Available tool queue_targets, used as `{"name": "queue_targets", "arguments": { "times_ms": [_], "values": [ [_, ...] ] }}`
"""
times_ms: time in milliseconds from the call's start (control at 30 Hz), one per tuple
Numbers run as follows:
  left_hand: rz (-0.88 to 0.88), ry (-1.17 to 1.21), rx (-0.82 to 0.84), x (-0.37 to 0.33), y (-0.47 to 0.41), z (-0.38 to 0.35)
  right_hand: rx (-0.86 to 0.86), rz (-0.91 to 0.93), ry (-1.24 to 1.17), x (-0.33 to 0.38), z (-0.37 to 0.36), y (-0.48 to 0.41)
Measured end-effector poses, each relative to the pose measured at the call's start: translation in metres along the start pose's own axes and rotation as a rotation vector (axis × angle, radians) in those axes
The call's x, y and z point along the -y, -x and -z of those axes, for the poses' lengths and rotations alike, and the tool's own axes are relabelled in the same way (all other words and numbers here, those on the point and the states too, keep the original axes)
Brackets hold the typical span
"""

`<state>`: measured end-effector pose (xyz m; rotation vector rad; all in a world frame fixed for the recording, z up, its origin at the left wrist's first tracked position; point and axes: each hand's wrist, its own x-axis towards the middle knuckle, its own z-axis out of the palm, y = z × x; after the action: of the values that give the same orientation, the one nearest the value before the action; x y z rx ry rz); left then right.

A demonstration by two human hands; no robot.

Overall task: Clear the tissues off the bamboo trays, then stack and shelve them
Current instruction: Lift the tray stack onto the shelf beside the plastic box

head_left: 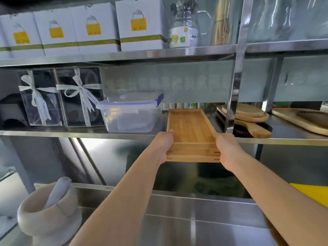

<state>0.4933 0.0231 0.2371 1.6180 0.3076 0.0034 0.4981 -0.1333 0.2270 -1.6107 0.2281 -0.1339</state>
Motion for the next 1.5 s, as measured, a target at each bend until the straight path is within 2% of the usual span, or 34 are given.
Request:
{"name": "queue_targets", "arguments": {
  "times_ms": [133, 200, 267, 333, 400, 433, 567, 767, 933, 1233, 1367, 1500],
  "values": [
    [-0.161, 0.235, 0.225, 0.01, -0.004, 0.014, -0.014, -0.056, -0.074, 0.01, 0.0, -0.013],
    [-0.288, 0.216, 0.307, 0.032, -0.001, 0.021, 0.046, -0.075, -0.161, 0.007, 0.002, -0.014],
    [-0.405, 0.178, 0.289, 0.053, -0.001, 0.025, 0.169, -0.05, -0.288, -0.002, 0.007, -0.011],
    [-0.505, 0.152, 0.232, 0.066, -0.004, 0.025, 0.361, 0.047, -0.334, -0.015, 0.016, -0.007],
    [-0.567, 0.101, 0.176, 0.071, -0.005, 0.023, 0.524, 0.174, -0.246, -0.027, 0.025, -0.002],
    [-0.591, 0.086, 0.158, 0.073, -0.005, 0.022, 0.554, 0.224, -0.164, -0.033, 0.029, -0.001],
    [-0.626, 0.065, 0.134, 0.075, -0.006, 0.018, 0.437, 0.341, 0.092, -0.043, 0.031, -0.003],
    [-0.609, 0.042, 0.088, 0.075, -0.015, 0.017, 0.36, 0.427, 0.194, -0.045, 0.022, -0.007],
    [-0.618, 0.001, 0.043, 0.073, -0.021, 0.015, 0.368, 0.448, 0.273, -0.043, 0.017, -0.012],
    [-0.67, -0.184, -0.089, 0.068, -0.036, 0.009, 0.293, 0.465, 0.345, -0.042, 0.01, -0.023],
    [-0.642, -0.178, -0.07, 0.066, -0.038, 0.011, 0.31, 0.488, 0.389, -0.043, 0.008, -0.024],
    [-0.597, -0.081, -0.052, 0.063, -0.032, 0.009, 0.286, 0.439, 0.295, -0.035, 0.006, -0.022]
  ]
}}
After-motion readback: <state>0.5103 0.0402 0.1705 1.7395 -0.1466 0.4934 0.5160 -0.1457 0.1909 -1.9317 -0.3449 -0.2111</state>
